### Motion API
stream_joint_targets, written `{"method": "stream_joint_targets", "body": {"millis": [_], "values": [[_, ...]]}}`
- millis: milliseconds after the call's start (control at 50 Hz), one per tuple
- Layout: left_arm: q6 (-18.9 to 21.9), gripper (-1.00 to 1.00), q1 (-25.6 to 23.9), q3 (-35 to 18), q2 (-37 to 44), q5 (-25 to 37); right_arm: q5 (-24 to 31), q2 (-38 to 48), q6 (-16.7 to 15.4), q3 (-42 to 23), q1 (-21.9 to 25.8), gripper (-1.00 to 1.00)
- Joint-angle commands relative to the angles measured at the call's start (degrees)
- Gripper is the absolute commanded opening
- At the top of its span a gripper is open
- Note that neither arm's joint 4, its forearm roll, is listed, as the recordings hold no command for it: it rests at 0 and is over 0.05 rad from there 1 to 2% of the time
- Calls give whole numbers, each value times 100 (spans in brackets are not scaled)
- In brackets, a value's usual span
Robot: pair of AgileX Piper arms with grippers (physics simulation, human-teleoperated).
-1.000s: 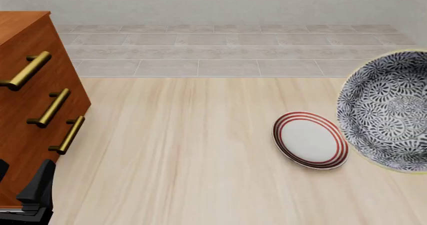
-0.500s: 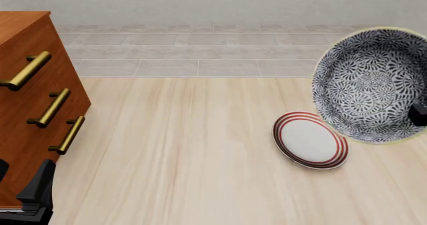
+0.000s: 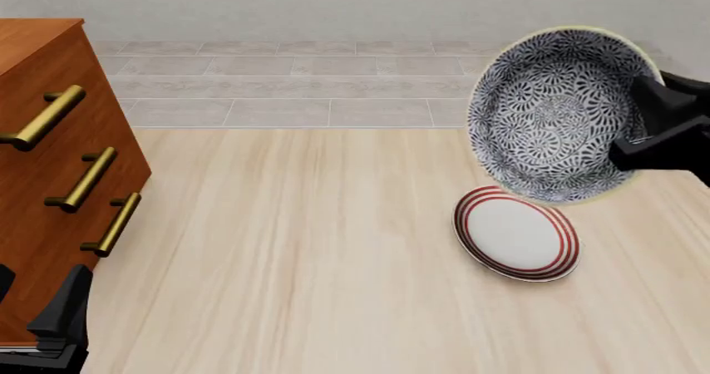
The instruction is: Put the bowl on top of the cabinet.
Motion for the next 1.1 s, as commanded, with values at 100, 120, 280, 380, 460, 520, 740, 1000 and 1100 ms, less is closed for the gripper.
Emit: {"method": "stream_joint_targets", "body": {"millis": [100, 120, 280, 380, 460, 520, 740, 1000, 1100], "values": [[-19, 100, 10, -9, -24, 48, -600, 595, -2, -12, 383, -100], [-19, 100, 10, -10, -26, 50, -624, 616, -8, -5, 394, -100], [-19, 100, -50, -15, -29, 59, -809, 808, 7, 31, 512, -100], [-17, 100, -135, -16, -17, 51, -830, 843, 15, 10, 555, -100], [-59, 100, -228, -61, 42, 131, -861, 889, 19, -12, 587, -100], [-52, 100, -331, -194, 32, 230, -884, 916, 8, -19, 598, -100], [-438, 100, -828, -1023, 811, 729, -902, 941, -33, -56, 755, -100], [-726, 100, -1482, -1870, 1535, 1014, -933, 960, -17, -58, 883, -100], [-982, 100, -1718, -2274, 1758, 1214, -854, 901, 7, -130, 966, -100]]}}
